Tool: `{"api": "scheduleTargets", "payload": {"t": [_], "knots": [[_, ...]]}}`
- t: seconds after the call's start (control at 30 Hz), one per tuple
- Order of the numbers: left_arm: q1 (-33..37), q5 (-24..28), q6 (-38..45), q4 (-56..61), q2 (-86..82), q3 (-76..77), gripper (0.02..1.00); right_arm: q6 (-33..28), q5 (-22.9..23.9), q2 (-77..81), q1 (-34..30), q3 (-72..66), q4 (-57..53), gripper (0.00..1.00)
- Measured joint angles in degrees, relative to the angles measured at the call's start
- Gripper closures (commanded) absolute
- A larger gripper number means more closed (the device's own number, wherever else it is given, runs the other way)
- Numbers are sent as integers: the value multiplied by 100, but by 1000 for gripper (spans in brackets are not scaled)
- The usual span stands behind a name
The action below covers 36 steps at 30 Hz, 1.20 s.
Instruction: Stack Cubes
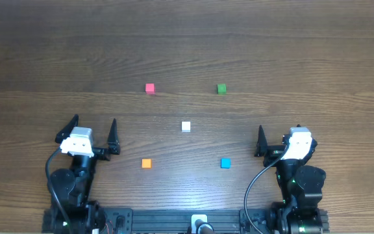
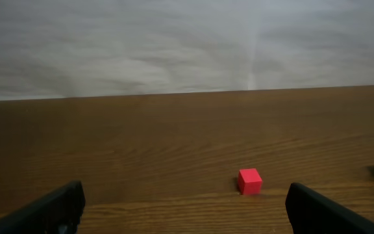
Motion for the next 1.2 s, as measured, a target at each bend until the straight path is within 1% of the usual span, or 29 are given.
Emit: {"api": "scheduleTargets", "payload": {"t": [1.2], "knots": [[-20, 0, 0, 0, 0, 0, 20, 0, 0, 0, 0, 0, 2, 9]]}}
